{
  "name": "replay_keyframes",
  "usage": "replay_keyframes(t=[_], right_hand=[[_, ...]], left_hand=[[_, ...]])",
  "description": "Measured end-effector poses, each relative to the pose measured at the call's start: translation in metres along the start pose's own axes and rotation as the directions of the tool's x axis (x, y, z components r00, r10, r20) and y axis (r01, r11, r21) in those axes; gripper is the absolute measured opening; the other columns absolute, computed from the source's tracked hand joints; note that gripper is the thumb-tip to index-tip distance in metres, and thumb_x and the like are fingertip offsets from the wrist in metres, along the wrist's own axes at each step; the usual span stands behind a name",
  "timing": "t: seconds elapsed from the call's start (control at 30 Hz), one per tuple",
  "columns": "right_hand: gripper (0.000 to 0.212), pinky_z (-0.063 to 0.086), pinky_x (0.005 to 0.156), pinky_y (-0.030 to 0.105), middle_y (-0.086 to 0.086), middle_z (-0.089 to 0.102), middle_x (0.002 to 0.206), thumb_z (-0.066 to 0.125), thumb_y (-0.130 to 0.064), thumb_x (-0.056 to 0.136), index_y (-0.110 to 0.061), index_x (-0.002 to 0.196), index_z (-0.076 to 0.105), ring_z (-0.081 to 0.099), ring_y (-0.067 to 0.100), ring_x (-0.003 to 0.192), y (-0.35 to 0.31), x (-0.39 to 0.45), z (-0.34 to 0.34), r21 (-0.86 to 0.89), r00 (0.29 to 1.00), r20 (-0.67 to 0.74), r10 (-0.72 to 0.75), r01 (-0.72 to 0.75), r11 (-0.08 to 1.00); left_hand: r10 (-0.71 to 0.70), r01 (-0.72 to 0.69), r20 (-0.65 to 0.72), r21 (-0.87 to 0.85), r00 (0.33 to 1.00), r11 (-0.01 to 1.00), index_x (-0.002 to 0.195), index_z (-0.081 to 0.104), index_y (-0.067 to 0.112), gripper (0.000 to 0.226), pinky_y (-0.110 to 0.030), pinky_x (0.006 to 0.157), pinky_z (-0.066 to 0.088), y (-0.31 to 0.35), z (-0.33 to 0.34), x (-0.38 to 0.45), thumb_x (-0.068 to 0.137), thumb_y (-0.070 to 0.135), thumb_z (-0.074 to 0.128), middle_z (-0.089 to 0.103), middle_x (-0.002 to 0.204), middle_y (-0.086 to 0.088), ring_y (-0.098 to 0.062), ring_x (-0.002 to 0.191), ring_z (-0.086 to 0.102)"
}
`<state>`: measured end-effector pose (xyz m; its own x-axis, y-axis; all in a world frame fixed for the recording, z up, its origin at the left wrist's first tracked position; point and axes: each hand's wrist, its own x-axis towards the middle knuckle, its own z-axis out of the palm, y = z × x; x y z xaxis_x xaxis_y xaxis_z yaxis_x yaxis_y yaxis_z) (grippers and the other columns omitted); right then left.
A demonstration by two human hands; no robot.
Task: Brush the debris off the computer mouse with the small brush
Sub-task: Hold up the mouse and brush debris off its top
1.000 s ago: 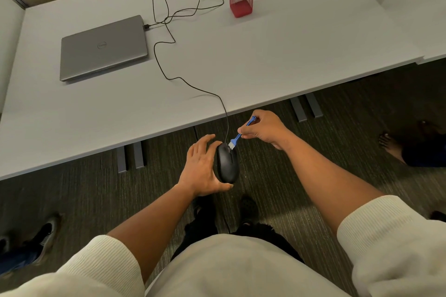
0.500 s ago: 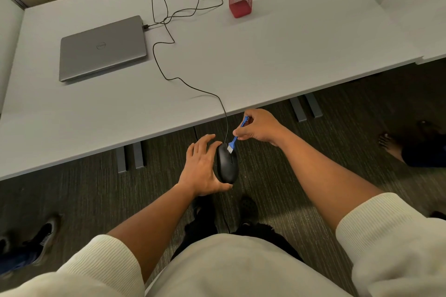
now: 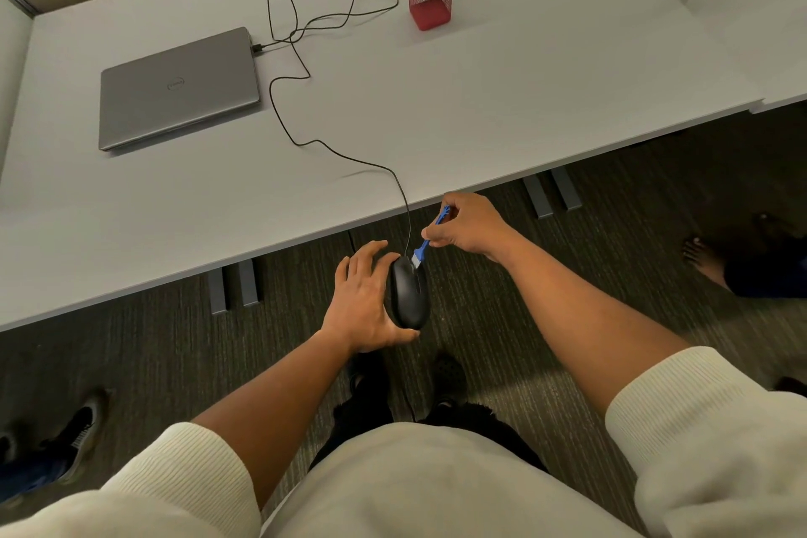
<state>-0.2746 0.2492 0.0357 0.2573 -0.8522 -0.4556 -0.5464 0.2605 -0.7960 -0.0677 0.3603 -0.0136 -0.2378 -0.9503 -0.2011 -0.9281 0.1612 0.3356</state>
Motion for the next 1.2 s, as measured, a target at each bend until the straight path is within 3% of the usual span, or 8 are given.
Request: replay_keyframes(t=[0.17, 0.37, 0.57, 0.67, 0.77, 0.9, 1.03, 1.2], right_hand=[[0.027, 0.055, 0.057, 0.014, 0.012, 0.071, 0.085, 0.082, -0.007, 0.078, -0.012, 0.081, 0.056, 0.076, 0.011, 0.07, -0.002, 0.0, -0.004, 0.093, 0.988, 0.152, 0.037, -0.052, 0.994], [0.027, 0.054, 0.059, 0.016, 0.013, 0.071, 0.087, 0.082, -0.012, 0.078, -0.013, 0.083, 0.056, 0.074, 0.014, 0.076, -0.002, 0.004, -0.001, -0.003, 1.0, 0.02, -0.005, 0.005, 1.0], [0.028, 0.063, 0.071, 0.027, 0.016, 0.071, 0.088, 0.084, -0.003, 0.074, -0.008, 0.084, 0.058, 0.077, 0.02, 0.082, -0.001, -0.001, -0.004, 0.211, 0.971, 0.237, 0.007, -0.059, 0.976], [0.026, 0.062, 0.076, 0.032, 0.016, 0.071, 0.094, 0.084, -0.013, 0.076, -0.009, 0.087, 0.06, 0.074, 0.022, 0.083, 0.005, 0.001, 0.003, 0.051, 0.998, 0.05, 0.025, -0.028, 0.998], [0.026, 0.048, 0.063, 0.023, 0.005, 0.065, 0.092, 0.082, -0.02, 0.077, -0.012, 0.089, 0.061, 0.06, 0.014, 0.079, 0.009, 0.002, 0.004, -0.047, 0.983, -0.18, 0.023, -0.032, 0.998], [0.032, 0.05, 0.064, 0.023, 0.006, 0.068, 0.087, 0.085, -0.021, 0.075, -0.007, 0.094, 0.063, 0.065, 0.014, 0.077, 0.008, 0.0, 0.001, 0.011, 0.995, -0.096, 0.027, -0.026, 1.0], [0.034, 0.061, 0.086, 0.039, 0.018, 0.073, 0.099, 0.085, -0.011, 0.075, -0.001, 0.098, 0.063, 0.075, 0.025, 0.092, 0.007, -0.004, 0.005, 0.208, 0.996, 0.073, 0.054, -0.068, 0.976], [0.024, 0.061, 0.074, 0.026, 0.013, 0.07, 0.098, 0.082, -0.007, 0.079, -0.009, 0.089, 0.059, 0.073, 0.016, 0.085, 0.017, -0.003, 0.008, 0.238, 0.974, -0.173, 0.15, -0.106, 0.965]], left_hand=[[0.007, -0.007, 0.01, 0.009, 1.0, 1.0, 0.15, 0.032, 0.024, 0.12, -0.055, 0.123, 0.012, 0.0, -0.001, 0.002, 0.053, 0.082, 0.07, 0.017, 0.158, -0.001, -0.023, 0.149, 0.011], [0.008, -0.008, 0.012, 0.007, 1.0, 1.0, 0.151, 0.033, 0.022, 0.121, -0.057, 0.122, 0.013, 0.0, -0.003, 0.003, 0.052, 0.082, 0.07, 0.017, 0.158, -0.002, -0.024, 0.149, 0.012], [0.011, -0.011, 0.005, -0.003, 1.0, 1.0, 0.15, 0.032, 0.023, 0.12, -0.058, 0.121, 0.014, -0.001, -0.001, 0.003, 0.052, 0.082, 0.07, 0.017, 0.157, -0.001, -0.023, 0.148, 0.012], [0.013, -0.013, 0.006, -0.013, 1.0, 1.0, 0.15, 0.032, 0.023, 0.121, -0.058, 0.122, 0.013, -0.001, 0.0, 0.001, 0.052, 0.082, 0.068, 0.016, 0.156, 0.0, -0.023, 0.149, 0.012], [0.018, -0.018, 0.005, -0.015, 1.0, 1.0, 0.15, 0.031, 0.023, 0.12, -0.058, 0.122, 0.013, -0.002, 0.0, -0.001, 0.053, 0.084, 0.066, 0.015, 0.157, 0.0, -0.024, 0.149, 0.012], [0.017, -0.017, 0.006, -0.033, 1.0, 0.999, 0.151, 0.031, 0.023, 0.12, -0.058, 0.122, 0.011, -0.002, 0.0, -0.003, 0.053, 0.084, 0.066, 0.015, 0.157, -0.001, -0.024, 0.149, 0.011], [0.019, -0.019, 0.0, -0.035, 1.0, 0.999, 0.152, 0.03, 0.024, 0.12, -0.057, 0.123, 0.008, 0.0, 0.0, -0.006, 0.054, 0.082, 0.068, 0.014, 0.157, 0.001, -0.023, 0.149, 0.01], [0.015, -0.015, -0.018, -0.027, 1.0, 1.0, 0.151, 0.029, 0.024, 0.119, -0.057, 0.123, 0.007, -0.003, -0.001, -0.011, 0.054, 0.082, 0.068, 0.013, 0.157, 0.001, -0.023, 0.149, 0.009]])
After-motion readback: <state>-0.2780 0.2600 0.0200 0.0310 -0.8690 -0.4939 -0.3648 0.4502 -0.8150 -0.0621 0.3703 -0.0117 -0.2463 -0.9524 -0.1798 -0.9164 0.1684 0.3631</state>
